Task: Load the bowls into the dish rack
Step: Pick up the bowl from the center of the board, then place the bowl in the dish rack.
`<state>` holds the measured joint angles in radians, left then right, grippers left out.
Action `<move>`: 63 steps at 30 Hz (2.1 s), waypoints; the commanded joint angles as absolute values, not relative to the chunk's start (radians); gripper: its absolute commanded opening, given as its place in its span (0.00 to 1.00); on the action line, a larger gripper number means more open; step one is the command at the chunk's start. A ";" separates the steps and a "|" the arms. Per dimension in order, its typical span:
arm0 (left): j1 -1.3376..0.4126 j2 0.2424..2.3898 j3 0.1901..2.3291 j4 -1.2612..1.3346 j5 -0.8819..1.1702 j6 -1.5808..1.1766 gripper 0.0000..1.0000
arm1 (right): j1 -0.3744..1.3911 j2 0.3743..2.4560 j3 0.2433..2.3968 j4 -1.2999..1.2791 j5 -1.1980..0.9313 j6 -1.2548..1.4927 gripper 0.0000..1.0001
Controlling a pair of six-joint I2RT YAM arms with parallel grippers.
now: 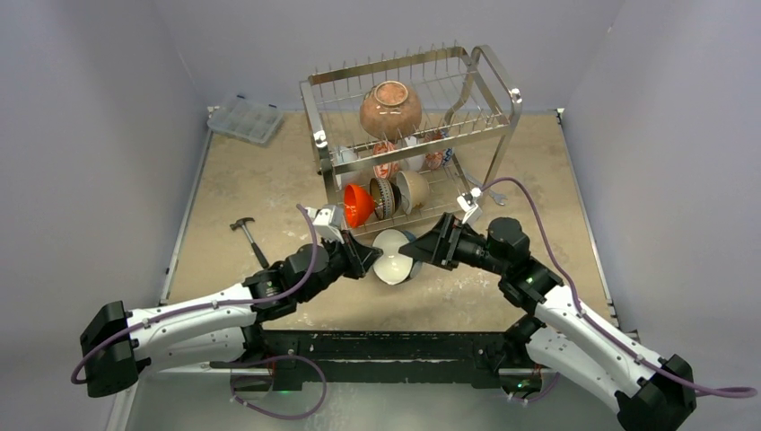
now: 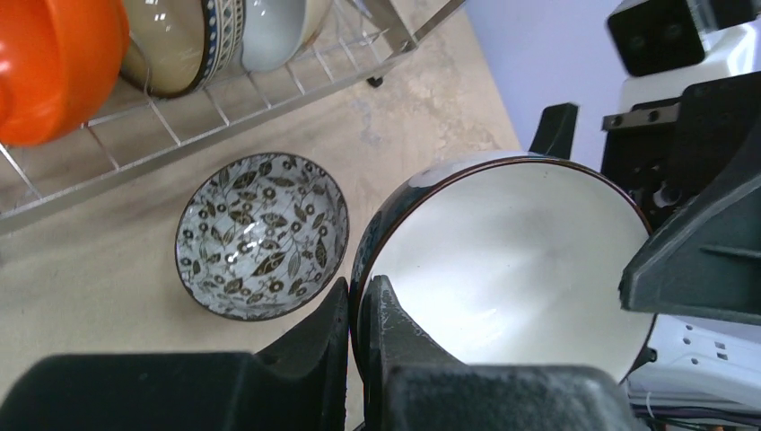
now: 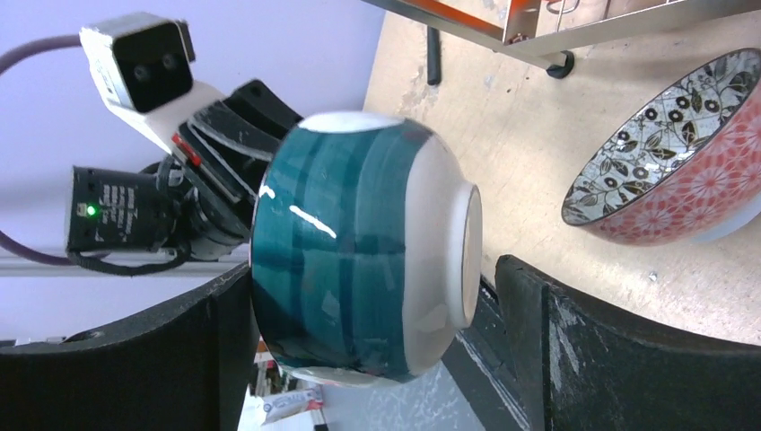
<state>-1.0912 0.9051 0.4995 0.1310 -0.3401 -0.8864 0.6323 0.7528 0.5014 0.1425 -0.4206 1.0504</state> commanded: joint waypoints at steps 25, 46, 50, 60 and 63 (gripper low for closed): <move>-1.023 1.075 0.683 0.287 -0.250 -0.749 0.21 | 0.619 0.794 0.613 0.127 -0.525 0.980 0.00; -0.898 0.957 0.712 0.034 -0.130 -0.719 0.75 | 0.488 0.951 0.801 -0.138 -0.183 0.682 0.00; -0.899 0.933 0.695 0.023 -0.127 -0.729 0.75 | 0.486 0.954 0.847 -0.141 -0.046 0.609 0.00; -0.899 0.911 0.683 -0.014 -0.107 -0.740 0.75 | 0.485 1.038 0.899 -0.046 0.240 0.450 0.00; -0.898 0.900 0.679 -0.036 -0.106 -0.732 0.75 | 0.485 1.068 0.890 -0.004 0.281 0.434 0.00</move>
<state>-0.9035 0.9306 0.6765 -0.0231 -0.1219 -0.7406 0.4892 1.0534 0.8402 -0.1570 0.1623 0.5007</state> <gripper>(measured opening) 0.746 0.701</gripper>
